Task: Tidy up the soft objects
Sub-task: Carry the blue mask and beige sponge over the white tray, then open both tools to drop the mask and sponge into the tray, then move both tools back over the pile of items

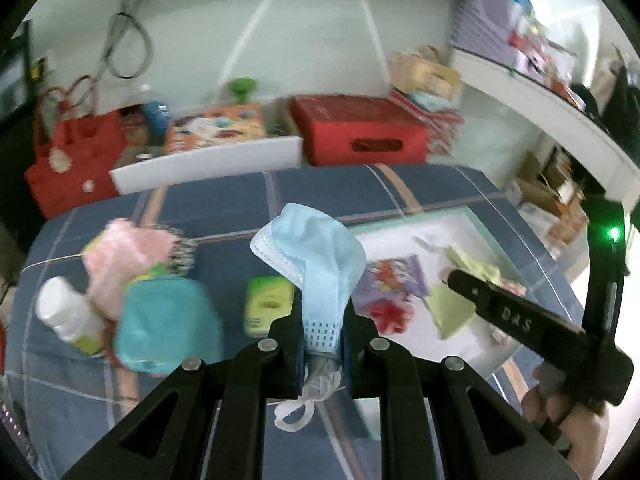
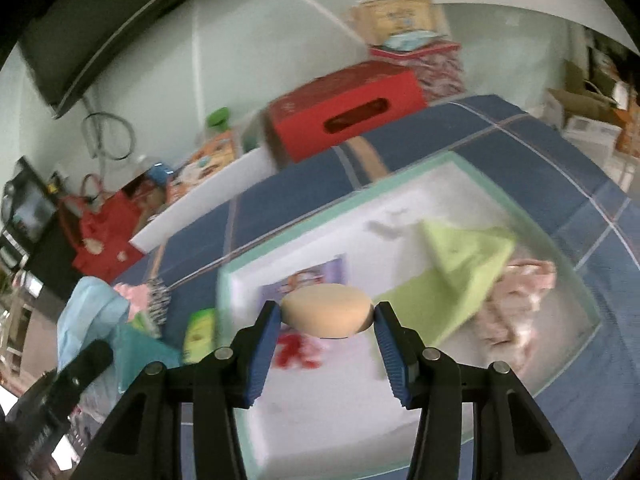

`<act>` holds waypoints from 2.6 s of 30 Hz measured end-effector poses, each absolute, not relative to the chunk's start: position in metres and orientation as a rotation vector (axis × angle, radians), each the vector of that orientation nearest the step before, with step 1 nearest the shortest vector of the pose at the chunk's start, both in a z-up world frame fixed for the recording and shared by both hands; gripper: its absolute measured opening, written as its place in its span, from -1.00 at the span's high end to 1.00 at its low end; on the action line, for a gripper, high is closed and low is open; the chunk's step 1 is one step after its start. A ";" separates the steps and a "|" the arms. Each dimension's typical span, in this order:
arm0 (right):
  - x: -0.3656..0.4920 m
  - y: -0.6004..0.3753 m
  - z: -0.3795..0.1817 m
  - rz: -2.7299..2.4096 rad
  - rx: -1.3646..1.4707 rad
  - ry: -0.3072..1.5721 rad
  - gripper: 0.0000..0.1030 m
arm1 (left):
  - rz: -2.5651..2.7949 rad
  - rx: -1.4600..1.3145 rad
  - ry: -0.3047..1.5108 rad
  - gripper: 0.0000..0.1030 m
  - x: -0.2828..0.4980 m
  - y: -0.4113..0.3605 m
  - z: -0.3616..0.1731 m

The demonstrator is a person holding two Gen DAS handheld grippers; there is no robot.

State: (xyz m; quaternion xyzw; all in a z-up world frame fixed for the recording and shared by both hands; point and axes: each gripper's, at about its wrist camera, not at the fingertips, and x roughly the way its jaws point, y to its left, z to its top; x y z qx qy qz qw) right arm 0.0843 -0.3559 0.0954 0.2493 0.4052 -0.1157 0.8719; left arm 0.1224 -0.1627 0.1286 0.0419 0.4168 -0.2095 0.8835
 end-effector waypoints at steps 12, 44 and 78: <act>0.081 -0.396 0.074 -0.335 0.551 0.849 -0.01 | -0.562 0.194 0.921 0.72 0.136 -0.248 0.089; 0.075 -0.387 0.099 -0.432 0.392 0.871 -0.69 | -0.502 0.075 0.977 -0.82 0.155 -0.224 0.083; 0.117 -0.264 0.088 -0.086 0.294 0.896 -1.00 | 0.100 -0.207 0.813 -1.00 0.162 0.030 0.106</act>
